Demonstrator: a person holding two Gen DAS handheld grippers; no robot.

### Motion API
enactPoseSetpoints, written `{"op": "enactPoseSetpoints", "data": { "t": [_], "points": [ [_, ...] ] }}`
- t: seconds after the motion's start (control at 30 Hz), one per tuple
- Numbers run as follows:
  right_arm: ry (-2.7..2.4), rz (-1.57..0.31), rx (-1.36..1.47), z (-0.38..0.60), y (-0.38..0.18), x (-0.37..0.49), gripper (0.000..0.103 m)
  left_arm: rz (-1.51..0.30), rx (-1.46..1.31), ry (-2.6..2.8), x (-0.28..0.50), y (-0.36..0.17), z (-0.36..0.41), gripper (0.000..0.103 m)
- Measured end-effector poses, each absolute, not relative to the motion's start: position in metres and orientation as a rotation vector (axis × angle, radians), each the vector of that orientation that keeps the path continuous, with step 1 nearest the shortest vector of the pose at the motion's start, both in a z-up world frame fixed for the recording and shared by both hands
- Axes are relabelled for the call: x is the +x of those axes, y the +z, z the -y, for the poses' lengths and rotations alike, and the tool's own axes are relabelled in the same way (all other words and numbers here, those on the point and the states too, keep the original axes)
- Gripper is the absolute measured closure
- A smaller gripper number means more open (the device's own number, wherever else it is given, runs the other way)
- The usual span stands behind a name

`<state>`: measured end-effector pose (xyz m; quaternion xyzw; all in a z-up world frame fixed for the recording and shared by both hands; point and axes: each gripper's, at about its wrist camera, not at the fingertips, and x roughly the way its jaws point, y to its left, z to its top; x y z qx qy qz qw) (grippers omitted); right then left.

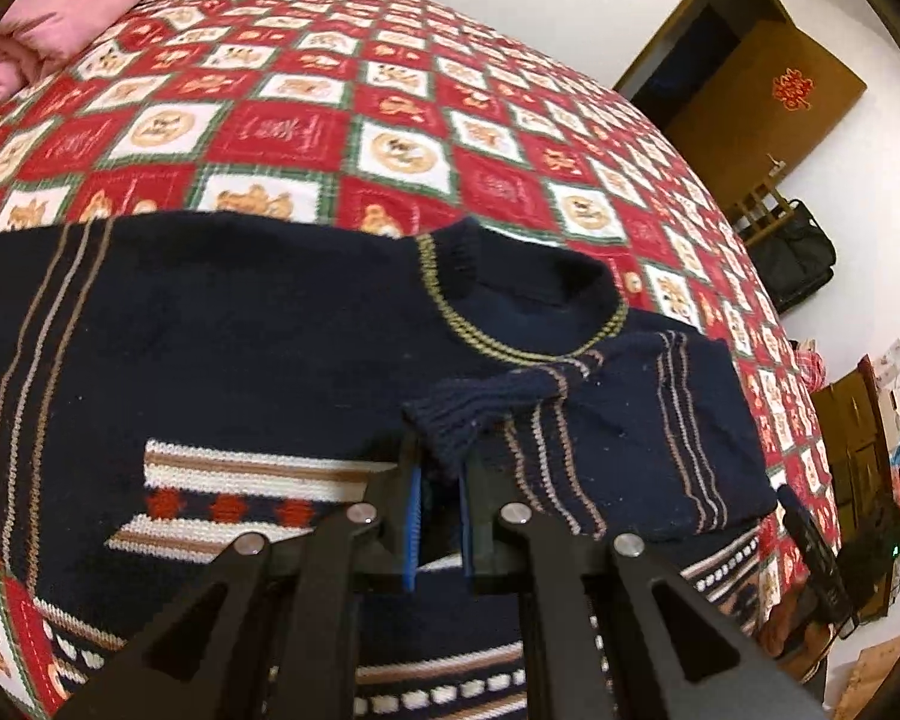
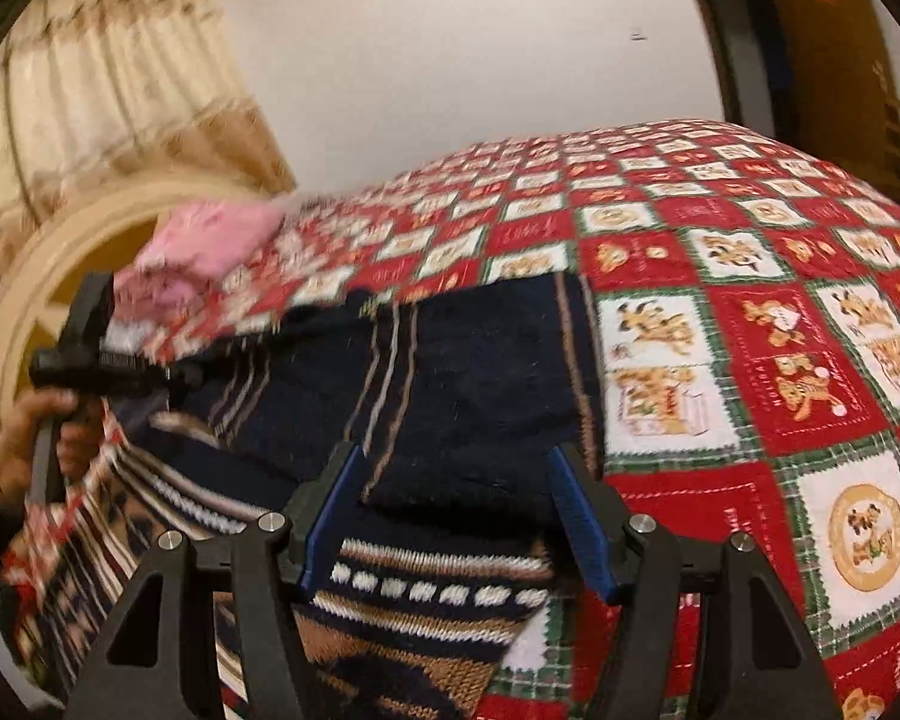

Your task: Fold small clothes

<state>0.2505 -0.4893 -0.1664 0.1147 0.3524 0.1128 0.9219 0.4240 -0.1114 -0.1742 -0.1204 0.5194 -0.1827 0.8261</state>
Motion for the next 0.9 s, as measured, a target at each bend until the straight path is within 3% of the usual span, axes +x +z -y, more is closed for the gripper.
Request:
{"op": "enactPoseSetpoints", "data": {
  "t": [0.27,0.5,0.6,0.77,0.9],
  "points": [
    [0.251,-0.83,0.244,0.486,-0.184,0.261,0.038,-1.106,-0.259,-0.315,0.445,-0.204,0.109,0.09],
    [0.252,-0.846,0.11,0.465,-0.185,0.261,0.023,-1.081,-0.231,-0.229,0.448,-0.197,0.089,0.085],
    [0.249,-0.845,0.097,0.464,-0.186,0.261,0.021,-1.063,-0.262,-0.117,0.45,-0.195,0.055,0.08],
    [0.243,-0.842,0.084,0.462,-0.186,0.26,0.021,-1.022,-0.25,-0.09,0.431,-0.189,0.041,0.08],
    [0.232,-0.842,0.06,0.459,-0.187,0.26,0.02,-0.976,-0.209,-0.172,0.411,-0.18,0.063,0.058]
  ]
}}
